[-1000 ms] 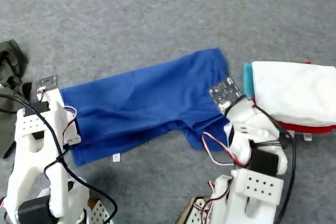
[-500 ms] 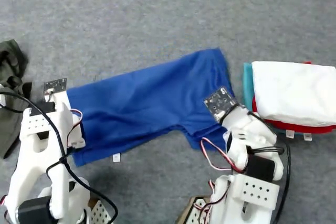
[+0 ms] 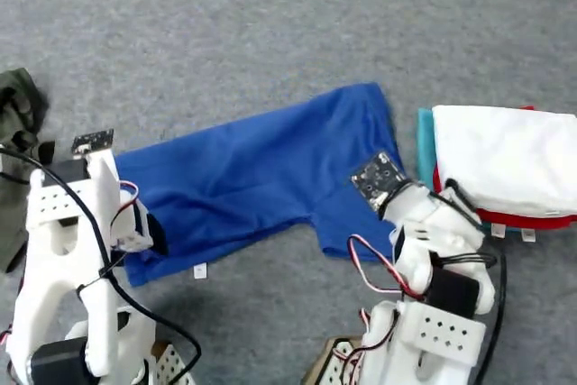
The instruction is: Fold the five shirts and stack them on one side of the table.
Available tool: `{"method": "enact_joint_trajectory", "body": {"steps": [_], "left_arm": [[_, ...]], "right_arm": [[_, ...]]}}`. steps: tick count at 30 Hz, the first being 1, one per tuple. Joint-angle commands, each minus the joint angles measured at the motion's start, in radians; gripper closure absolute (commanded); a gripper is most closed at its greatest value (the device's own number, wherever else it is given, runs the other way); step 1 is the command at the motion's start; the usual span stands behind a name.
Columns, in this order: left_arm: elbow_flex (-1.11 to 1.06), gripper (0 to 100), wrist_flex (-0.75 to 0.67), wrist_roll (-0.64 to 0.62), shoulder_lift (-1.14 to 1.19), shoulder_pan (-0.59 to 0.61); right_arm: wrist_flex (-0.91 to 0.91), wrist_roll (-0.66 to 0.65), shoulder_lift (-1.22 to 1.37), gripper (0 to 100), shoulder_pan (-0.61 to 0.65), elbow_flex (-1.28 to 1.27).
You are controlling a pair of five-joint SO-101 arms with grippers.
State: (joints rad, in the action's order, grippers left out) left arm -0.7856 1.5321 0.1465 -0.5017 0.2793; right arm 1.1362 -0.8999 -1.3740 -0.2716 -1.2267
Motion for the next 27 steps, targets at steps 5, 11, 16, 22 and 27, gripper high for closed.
{"method": "enact_joint_trajectory", "body": {"steps": [5, 11, 16, 22, 27], "left_arm": [[0.258, 90, 0.106, 0.063, -0.016, 0.066], [0.354, 95, -0.012, -0.037, -0.012, 0.084], [0.322, 98, -0.239, -0.133, 0.065, -0.005], [0.341, 98, -0.371, -0.245, 0.245, -0.034], [0.336, 98, -0.48, -0.316, 0.3, -0.026]], "right_arm": [[0.011, -0.005, -0.002, 97.0, 0.038, 0.14], [-0.071, 0.083, 0.015, 99.2, 0.196, 0.139], [-0.284, 0.186, 0.243, 99.2, 0.257, 0.156], [-0.427, 0.31, 0.723, 99.3, 0.295, 0.389], [-0.42, 0.381, 1.116, 99.3, 0.292, 0.693]]}}
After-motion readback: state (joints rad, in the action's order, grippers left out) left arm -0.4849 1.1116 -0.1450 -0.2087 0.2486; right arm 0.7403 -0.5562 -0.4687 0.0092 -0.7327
